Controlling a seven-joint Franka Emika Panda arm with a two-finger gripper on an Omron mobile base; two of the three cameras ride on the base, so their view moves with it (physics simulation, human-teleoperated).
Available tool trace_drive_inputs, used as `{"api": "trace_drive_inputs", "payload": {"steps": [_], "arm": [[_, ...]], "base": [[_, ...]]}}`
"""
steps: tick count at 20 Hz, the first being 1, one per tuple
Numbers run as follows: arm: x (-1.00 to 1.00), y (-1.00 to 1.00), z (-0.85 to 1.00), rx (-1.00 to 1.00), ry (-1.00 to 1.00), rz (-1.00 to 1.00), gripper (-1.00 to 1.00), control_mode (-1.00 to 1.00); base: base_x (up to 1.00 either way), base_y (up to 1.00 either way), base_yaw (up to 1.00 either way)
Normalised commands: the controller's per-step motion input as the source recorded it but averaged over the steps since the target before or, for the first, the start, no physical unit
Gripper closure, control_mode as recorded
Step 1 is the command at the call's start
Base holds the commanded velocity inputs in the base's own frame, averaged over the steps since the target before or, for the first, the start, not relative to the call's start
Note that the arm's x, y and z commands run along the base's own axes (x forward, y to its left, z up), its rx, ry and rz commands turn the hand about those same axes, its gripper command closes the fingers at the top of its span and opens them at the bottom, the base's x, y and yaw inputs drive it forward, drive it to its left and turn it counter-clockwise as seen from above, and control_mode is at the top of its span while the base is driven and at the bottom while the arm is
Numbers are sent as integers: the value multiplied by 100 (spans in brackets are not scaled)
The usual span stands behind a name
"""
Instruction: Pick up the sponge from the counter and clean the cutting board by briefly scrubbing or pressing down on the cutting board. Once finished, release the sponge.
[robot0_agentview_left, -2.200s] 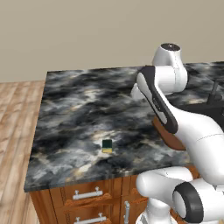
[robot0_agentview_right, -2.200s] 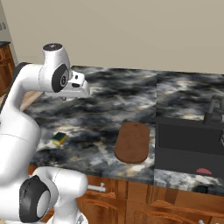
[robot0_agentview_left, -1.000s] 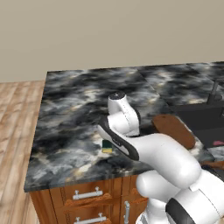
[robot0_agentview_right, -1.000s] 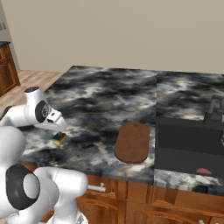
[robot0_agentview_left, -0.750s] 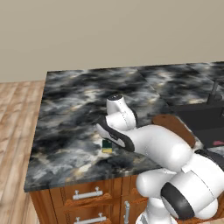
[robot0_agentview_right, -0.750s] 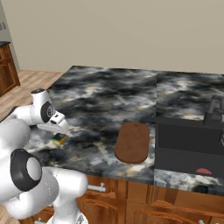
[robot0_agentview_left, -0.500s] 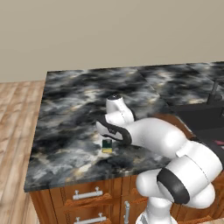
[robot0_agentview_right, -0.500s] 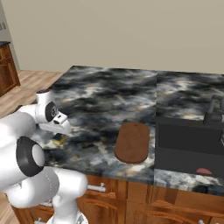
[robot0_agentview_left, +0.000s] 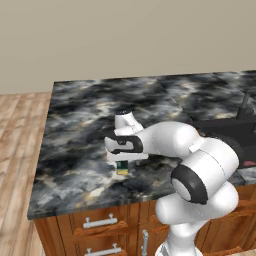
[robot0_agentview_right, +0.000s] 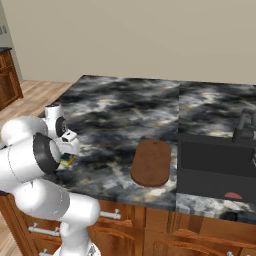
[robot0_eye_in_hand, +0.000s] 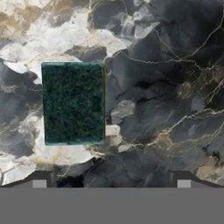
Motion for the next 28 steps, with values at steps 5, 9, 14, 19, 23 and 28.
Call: {"api": "trace_drive_inputs", "payload": {"steps": [5,9,14,19,23,28], "arm": [[17,9,-16,1,4,0,-100,-100],[13,0,-16,2,2,0,-100,-100],[13,0,-19,2,3,0,-100,-100],[17,4,-17,3,3,0,-100,-100],[13,6,-14,2,2,0,-100,-100],[5,4,-17,1,3,0,-100,-100]], "base": [[0,0,0],[0,0,0],[0,0,0],[0,0,0],[0,0,0],[0,0,0]]}}
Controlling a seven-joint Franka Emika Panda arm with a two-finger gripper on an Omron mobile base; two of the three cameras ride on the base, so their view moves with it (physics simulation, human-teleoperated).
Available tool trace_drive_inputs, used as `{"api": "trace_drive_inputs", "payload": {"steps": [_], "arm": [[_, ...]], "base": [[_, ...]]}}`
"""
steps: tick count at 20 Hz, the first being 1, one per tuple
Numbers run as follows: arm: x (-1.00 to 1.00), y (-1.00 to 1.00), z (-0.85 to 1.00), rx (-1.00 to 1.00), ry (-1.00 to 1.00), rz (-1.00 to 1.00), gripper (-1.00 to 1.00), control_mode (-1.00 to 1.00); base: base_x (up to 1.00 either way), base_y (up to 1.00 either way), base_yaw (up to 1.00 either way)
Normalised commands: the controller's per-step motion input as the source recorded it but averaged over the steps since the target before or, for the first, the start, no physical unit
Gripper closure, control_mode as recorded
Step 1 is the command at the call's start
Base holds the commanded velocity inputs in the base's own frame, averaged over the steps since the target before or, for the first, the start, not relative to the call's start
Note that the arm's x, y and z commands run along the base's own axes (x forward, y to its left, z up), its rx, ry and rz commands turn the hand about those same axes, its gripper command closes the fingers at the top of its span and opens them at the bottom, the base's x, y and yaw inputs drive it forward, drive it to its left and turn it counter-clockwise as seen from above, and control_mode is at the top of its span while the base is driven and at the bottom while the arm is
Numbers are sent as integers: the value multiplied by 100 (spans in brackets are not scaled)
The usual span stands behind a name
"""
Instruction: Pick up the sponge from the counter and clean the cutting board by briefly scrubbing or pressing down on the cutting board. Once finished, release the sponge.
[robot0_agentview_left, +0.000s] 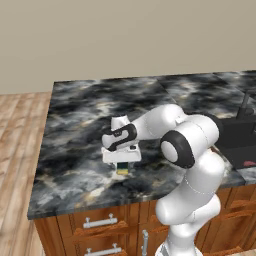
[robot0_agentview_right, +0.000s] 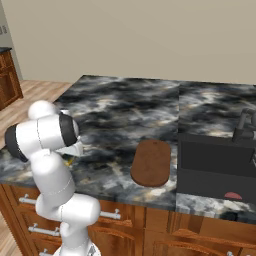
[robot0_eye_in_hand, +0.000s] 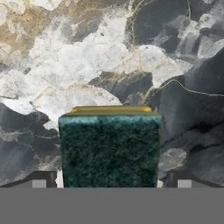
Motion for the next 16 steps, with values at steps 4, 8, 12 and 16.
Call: {"api": "trace_drive_inputs", "payload": {"steps": [4,8,12,16], "arm": [[0,0,-24,0,6,0,-100,-100],[0,0,-14,1,4,0,100,-100],[-14,-11,4,4,0,0,100,-100],[-20,-47,46,3,-9,0,100,-100]], "base": [[0,0,0],[0,0,0],[0,0,0],[0,0,0]]}}
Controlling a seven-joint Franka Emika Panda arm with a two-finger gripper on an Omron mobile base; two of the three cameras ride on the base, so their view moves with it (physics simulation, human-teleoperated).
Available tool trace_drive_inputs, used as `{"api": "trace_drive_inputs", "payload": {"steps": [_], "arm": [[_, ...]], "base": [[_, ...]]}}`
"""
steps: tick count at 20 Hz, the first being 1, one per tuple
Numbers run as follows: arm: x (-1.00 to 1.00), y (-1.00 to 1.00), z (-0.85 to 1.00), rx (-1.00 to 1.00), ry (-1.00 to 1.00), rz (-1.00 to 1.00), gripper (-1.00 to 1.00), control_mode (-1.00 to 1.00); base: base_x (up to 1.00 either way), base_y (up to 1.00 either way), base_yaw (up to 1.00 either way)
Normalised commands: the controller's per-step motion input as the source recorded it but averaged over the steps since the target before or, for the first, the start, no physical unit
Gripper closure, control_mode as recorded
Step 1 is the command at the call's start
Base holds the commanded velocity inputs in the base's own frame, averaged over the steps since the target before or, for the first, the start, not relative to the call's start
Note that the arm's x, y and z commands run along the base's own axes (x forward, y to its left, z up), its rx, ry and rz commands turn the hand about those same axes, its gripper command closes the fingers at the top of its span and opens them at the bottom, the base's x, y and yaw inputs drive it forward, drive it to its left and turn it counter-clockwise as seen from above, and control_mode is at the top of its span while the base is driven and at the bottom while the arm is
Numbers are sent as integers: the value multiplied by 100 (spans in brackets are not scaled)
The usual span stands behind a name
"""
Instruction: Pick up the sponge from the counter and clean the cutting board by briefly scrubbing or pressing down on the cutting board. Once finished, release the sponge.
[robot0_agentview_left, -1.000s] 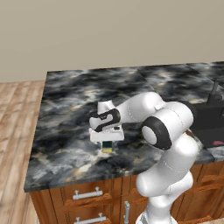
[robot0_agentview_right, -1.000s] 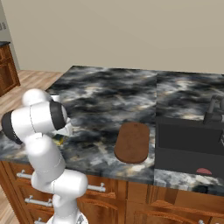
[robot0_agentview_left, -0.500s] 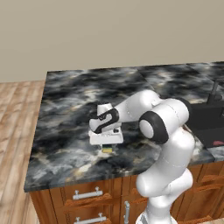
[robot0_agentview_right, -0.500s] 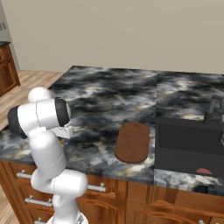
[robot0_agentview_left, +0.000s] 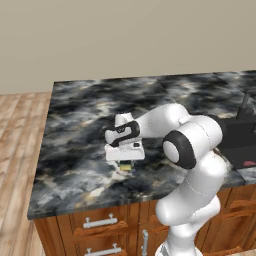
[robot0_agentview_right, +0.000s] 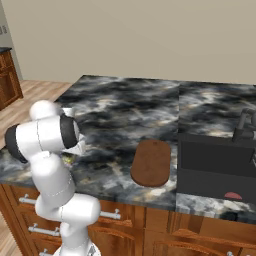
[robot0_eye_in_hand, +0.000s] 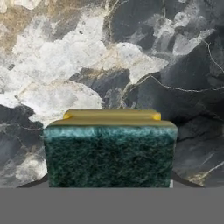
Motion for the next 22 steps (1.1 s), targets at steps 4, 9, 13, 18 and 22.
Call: {"api": "trace_drive_inputs", "payload": {"steps": [4,9,13,18,22], "arm": [[-12,-72,52,0,-10,0,100,-100],[-23,-82,41,0,-12,6,100,-100],[-36,-93,37,0,-12,12,100,-100],[-37,-100,23,1,-11,18,100,-100],[-29,-100,13,5,-8,22,100,-100]], "base": [[0,0,0],[0,0,0],[0,0,0],[0,0,0],[0,0,0]]}}
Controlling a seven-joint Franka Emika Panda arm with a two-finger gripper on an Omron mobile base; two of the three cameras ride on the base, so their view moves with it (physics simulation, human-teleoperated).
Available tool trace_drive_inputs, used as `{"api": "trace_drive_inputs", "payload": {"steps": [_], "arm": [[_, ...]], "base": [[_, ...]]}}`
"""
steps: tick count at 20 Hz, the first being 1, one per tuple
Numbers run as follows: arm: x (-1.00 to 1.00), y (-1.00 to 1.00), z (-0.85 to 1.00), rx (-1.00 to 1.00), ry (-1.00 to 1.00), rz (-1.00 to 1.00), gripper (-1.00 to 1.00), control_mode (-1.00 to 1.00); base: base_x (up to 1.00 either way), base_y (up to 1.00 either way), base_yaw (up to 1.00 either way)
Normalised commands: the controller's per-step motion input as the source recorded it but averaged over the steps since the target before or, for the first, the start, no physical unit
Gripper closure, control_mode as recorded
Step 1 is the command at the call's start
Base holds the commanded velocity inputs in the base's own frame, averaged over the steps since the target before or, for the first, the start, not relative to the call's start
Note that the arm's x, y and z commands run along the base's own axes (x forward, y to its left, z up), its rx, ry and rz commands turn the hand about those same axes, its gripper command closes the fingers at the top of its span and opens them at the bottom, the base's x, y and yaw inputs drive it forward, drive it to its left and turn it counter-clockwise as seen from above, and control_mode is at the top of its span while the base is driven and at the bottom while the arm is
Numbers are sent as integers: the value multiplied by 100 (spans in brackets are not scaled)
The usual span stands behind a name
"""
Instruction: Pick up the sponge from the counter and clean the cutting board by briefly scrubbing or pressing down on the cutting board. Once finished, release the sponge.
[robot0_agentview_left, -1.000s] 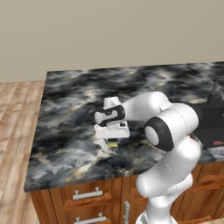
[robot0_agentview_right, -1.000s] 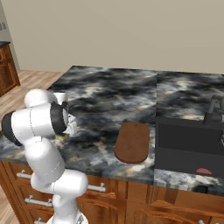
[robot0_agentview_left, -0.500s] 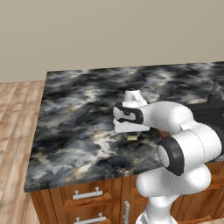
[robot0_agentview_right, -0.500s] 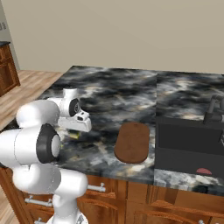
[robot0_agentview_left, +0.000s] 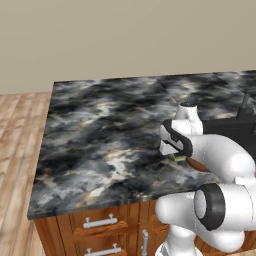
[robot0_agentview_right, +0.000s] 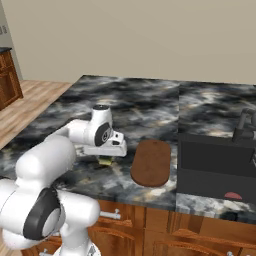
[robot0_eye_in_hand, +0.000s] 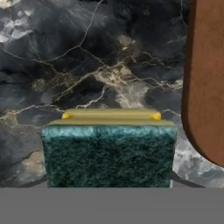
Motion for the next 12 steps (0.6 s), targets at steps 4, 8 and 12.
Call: {"api": "trace_drive_inputs", "payload": {"steps": [4,8,12], "arm": [[-18,-100,12,8,-1,23,100,-100],[-5,-94,12,7,0,23,100,-100],[0,-73,-2,8,8,19,100,-100]], "base": [[0,0,0],[0,0,0],[0,0,0]]}}
